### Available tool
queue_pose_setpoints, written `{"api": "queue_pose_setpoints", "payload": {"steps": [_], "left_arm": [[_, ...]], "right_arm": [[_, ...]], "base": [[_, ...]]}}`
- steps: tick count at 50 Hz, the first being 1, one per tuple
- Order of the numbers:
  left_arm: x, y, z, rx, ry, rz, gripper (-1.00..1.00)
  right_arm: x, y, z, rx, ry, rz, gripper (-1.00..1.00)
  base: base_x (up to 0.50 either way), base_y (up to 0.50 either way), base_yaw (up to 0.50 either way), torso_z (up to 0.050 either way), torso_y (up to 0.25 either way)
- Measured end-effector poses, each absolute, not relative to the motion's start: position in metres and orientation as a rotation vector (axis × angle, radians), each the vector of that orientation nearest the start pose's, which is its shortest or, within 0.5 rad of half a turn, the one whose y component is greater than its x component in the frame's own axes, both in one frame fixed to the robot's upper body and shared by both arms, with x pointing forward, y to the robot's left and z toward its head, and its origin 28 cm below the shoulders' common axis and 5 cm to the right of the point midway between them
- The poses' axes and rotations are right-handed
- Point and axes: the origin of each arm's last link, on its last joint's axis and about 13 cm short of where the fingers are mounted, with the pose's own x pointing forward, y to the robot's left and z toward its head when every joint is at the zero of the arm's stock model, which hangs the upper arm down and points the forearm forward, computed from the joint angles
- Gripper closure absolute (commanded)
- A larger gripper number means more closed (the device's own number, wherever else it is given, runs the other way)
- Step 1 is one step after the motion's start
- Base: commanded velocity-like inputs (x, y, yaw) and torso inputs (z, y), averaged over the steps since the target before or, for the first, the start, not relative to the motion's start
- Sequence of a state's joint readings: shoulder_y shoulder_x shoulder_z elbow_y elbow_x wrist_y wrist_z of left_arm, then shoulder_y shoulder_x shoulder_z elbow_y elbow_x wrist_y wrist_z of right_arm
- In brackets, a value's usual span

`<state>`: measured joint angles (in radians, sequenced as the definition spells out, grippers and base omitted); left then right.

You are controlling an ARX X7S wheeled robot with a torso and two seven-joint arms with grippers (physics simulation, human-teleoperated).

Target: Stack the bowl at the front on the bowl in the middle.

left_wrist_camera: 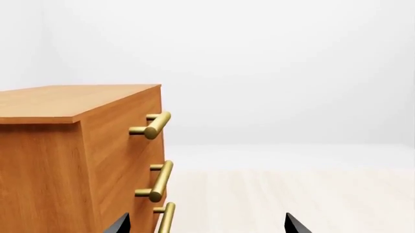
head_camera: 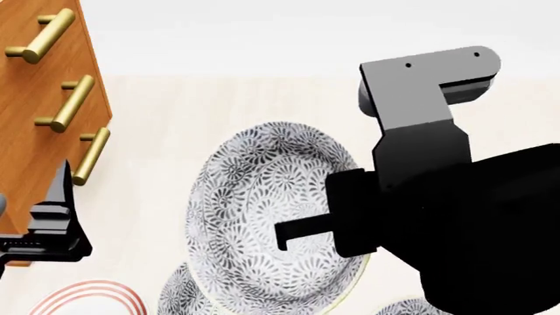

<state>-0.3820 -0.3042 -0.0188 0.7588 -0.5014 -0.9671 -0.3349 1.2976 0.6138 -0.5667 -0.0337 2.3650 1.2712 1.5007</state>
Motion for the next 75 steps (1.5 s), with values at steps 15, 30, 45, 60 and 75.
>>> {"api": "queue_pose_setpoints", "payload": {"steps": [15,30,45,60,75], "left_arm": [[0.222,0.229,0.184,0.01,-0.13,0.008,-1.0],[0.222,0.229,0.182,0.008,-0.123,0.006,-1.0],[0.224,0.23,0.181,0.006,-0.113,0.004,-1.0],[0.224,0.23,0.18,0.002,-0.108,0.003,-1.0],[0.225,0.23,0.179,0.0,-0.103,0.003,-1.0]], "right_arm": [[0.251,-0.095,0.285,-0.124,0.676,0.318,1.0],[0.272,-0.093,0.262,-0.001,0.766,0.425,1.0],[0.3,-0.098,0.24,0.099,0.867,0.416,1.0],[0.314,-0.1,0.223,0.1,0.941,0.385,-1.0],[0.316,-0.101,0.215,0.073,0.982,0.399,-1.0]], "base": [[0.0,0.0,0.0,0.0,0.0],[0.0,0.0,0.0,0.0,0.001],[0.0,0.0,0.0,0.0,0.0],[0.0,0.0,0.0,0.0,0.001],[0.0,0.0,0.0,0.0,0.0]]}}
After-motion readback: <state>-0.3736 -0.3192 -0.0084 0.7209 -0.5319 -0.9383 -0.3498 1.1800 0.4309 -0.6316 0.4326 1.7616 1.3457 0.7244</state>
